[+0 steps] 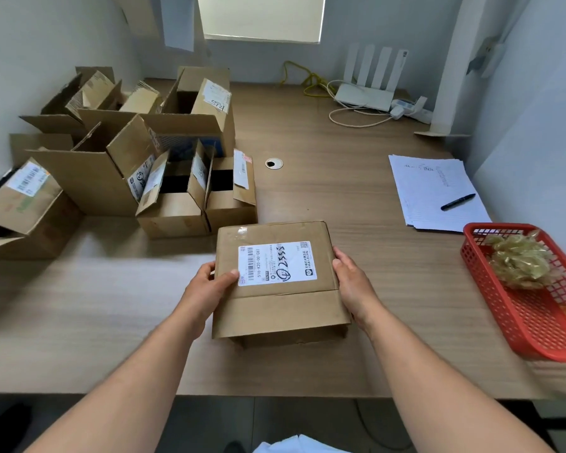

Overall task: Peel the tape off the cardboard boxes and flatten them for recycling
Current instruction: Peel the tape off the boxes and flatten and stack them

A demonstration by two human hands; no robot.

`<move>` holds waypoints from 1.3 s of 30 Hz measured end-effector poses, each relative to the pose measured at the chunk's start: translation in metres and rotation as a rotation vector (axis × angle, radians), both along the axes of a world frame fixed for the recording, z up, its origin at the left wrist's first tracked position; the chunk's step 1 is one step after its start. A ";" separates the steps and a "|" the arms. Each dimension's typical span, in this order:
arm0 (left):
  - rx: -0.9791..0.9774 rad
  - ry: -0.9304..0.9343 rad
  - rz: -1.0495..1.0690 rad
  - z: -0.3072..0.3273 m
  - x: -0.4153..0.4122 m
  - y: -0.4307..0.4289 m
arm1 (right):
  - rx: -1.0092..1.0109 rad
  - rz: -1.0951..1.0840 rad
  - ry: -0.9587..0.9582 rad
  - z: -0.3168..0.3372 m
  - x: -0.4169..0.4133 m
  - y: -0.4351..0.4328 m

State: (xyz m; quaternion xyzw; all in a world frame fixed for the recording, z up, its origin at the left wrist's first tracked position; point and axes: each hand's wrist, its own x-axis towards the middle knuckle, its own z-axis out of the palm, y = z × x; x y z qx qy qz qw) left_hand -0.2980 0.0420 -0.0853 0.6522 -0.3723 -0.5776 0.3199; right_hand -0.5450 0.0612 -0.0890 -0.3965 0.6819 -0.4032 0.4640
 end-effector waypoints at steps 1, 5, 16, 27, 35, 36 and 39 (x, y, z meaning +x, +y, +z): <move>0.001 0.006 0.008 -0.001 0.003 0.000 | -0.005 0.018 0.037 -0.001 0.003 -0.001; 0.019 0.039 0.039 -0.004 0.016 -0.001 | -0.015 0.087 0.219 -0.012 0.016 -0.004; -0.008 0.071 0.015 -0.003 0.024 -0.001 | -0.028 0.101 0.387 -0.015 0.024 -0.006; -0.068 -0.074 -0.057 -0.002 0.014 -0.004 | 0.017 0.070 0.027 -0.004 -0.029 0.013; -0.170 -0.031 -0.069 0.000 0.009 -0.004 | 0.095 0.128 -0.042 -0.005 -0.023 0.021; -0.176 -0.032 -0.066 -0.001 0.009 -0.003 | 0.086 0.134 -0.036 -0.006 -0.021 0.021; -0.171 0.016 -0.023 -0.001 0.011 -0.004 | 0.079 0.156 -0.010 -0.003 -0.017 0.017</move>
